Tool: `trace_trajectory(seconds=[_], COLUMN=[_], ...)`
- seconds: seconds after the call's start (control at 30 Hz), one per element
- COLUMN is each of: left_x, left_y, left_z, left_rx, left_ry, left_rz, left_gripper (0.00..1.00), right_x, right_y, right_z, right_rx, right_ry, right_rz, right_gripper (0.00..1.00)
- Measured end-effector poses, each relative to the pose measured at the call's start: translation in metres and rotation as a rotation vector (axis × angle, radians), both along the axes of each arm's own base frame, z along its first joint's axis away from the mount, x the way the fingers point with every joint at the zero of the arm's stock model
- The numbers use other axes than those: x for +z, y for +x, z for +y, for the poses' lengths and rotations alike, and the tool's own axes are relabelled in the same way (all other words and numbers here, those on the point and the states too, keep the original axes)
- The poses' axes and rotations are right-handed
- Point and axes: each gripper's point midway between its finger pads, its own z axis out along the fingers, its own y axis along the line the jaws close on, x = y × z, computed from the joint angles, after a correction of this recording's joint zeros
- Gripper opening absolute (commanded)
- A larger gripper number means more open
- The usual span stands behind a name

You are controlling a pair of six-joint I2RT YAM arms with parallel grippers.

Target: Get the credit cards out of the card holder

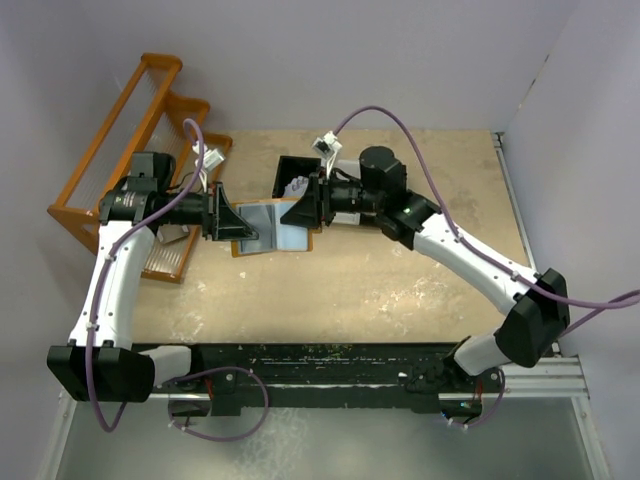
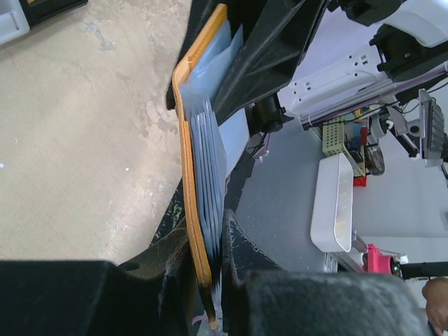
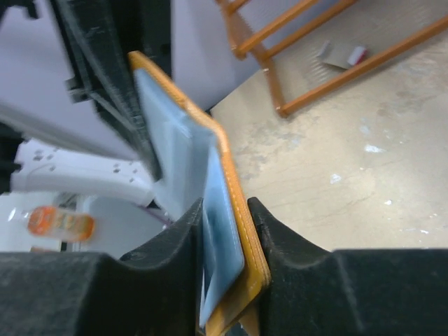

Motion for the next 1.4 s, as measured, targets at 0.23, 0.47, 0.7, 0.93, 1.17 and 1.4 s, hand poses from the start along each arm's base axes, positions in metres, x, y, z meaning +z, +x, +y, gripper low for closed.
trace_trajectory(seconds=[0.23, 0.47, 0.7, 0.93, 1.17, 1.4], left_x=[0.006, 0.006, 0.006, 0.008, 0.012, 0.012], left_y=[-0.005, -0.006, -0.006, -0.007, -0.011, -0.014], left_z=[-0.001, -0.001, -0.001, -0.002, -0.003, -0.003], left_rx=[-0.024, -0.029, -0.033, -0.045, -0.075, -0.09], left_ry=[-0.017, -0.015, -0.02, -0.034, -0.058, -0.065], left_rz=[-0.014, -0.012, -0.005, -0.011, -0.047, -0.065], left_gripper=[0.05, 0.06, 0.2, 0.49, 0.49, 0.41], right_x=[0.03, 0.017, 0.006, 0.003, -0.004, 0.016], right_y=[-0.01, -0.014, -0.022, -0.026, -0.021, -0.025], right_z=[-0.02, -0.013, -0.002, -0.001, -0.006, -0.013], right_rx=[0.171, 0.255, 0.293, 0.301, 0.276, 0.273], right_ry=[0.064, 0.071, 0.071, 0.102, 0.121, 0.157], right_rz=[-0.025, 0.026, 0.081, 0.126, 0.186, 0.149], right_gripper=[0.29, 0.39, 0.14, 0.0, 0.0, 0.0])
